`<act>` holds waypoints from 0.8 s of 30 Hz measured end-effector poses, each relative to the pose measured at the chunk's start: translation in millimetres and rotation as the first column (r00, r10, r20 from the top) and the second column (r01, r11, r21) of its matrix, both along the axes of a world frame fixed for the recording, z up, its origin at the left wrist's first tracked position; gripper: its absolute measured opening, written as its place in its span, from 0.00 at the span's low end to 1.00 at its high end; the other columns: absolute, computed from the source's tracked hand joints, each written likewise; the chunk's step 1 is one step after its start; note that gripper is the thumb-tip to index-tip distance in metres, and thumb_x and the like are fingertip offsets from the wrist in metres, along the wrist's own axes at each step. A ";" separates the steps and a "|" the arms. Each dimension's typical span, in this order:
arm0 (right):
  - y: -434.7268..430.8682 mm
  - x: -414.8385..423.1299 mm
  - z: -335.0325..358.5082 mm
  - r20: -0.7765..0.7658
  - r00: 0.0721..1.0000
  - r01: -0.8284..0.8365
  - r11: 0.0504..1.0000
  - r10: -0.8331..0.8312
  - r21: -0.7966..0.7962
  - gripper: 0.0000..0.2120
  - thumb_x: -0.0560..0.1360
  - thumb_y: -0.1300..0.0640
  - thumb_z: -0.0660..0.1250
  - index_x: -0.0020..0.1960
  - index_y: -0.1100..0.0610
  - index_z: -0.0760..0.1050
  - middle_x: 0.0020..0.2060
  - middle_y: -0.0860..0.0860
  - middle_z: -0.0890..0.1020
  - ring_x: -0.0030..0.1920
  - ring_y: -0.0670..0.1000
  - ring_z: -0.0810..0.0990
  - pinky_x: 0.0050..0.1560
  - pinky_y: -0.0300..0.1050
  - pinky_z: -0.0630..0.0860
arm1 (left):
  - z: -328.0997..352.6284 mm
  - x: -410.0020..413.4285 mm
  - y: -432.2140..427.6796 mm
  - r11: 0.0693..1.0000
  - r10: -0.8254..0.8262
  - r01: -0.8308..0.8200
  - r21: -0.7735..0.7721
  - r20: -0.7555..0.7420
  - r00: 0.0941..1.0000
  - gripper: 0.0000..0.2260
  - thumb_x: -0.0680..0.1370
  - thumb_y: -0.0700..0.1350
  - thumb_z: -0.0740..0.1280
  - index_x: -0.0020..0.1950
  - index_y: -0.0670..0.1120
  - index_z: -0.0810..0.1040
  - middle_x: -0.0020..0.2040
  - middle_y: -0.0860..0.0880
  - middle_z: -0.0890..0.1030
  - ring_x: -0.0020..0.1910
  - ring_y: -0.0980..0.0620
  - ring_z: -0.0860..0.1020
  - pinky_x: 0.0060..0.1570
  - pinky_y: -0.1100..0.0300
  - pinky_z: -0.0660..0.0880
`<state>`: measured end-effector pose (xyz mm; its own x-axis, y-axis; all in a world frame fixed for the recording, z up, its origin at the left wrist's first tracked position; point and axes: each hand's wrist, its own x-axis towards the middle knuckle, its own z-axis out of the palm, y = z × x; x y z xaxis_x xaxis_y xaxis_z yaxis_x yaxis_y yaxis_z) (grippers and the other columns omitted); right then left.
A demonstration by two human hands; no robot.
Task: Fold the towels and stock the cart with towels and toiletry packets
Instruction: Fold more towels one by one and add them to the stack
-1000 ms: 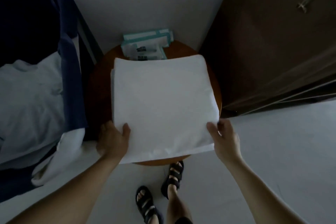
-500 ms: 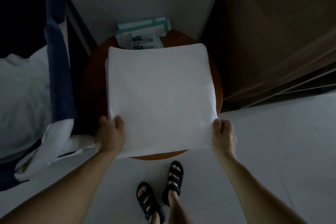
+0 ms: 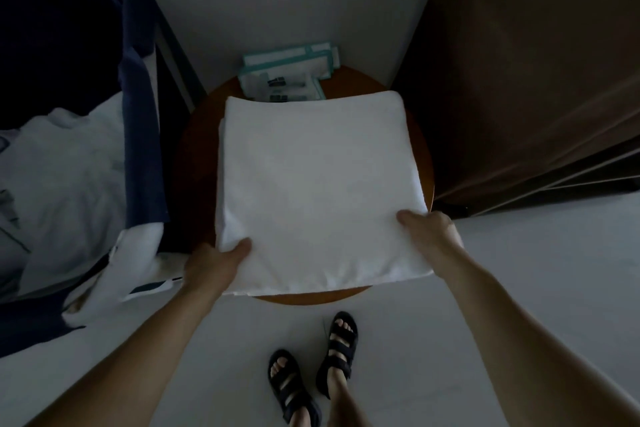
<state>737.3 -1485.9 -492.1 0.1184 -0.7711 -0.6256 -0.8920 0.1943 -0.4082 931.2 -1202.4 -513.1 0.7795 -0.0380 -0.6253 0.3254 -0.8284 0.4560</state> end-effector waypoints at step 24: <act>6.1 2.9 -43.3 0.144 0.985 -0.062 0.975 0.094 -0.215 0.17 0.79 0.50 0.55 0.63 0.56 0.71 0.53 0.58 0.79 0.46 0.58 0.73 0.47 0.48 0.68 | -23.8 9.1 -14.1 0.994 -0.034 0.059 -0.094 0.244 0.969 0.24 0.82 0.56 0.61 0.61 0.35 0.73 0.59 0.33 0.78 0.57 0.34 0.77 0.54 0.48 0.72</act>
